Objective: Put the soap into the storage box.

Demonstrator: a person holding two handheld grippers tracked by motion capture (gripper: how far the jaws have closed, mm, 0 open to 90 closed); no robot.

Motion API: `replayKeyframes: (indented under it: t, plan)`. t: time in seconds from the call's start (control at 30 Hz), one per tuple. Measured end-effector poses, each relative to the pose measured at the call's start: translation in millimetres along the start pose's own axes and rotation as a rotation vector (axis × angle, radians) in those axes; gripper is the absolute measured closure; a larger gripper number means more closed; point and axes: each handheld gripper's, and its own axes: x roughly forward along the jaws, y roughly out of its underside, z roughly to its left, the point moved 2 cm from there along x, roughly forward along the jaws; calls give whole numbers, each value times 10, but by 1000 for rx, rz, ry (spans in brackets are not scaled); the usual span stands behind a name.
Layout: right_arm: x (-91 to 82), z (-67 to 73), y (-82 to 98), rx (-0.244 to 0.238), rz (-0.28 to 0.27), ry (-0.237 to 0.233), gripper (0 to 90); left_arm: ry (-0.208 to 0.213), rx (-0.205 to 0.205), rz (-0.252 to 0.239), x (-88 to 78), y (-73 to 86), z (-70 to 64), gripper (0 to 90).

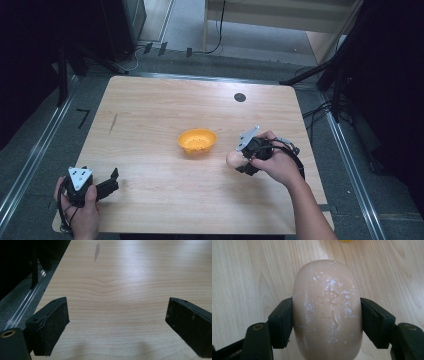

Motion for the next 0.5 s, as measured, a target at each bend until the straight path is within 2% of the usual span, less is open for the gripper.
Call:
replayKeyframes:
  t: [0.2, 0.27, 0.5]
  plan:
    - [-33, -20, -118, -47, -26, -25, 328, 0, 2, 2, -1, 1, 0, 51]
    - [-52, -40, -174, -62, -24, -18, 328, 0, 2, 1, -3, 3, -3, 51]
    - [-79, -95, -295, -81, -32, -23, 328, 2, -1, -2, -7, 3, -2, 51]
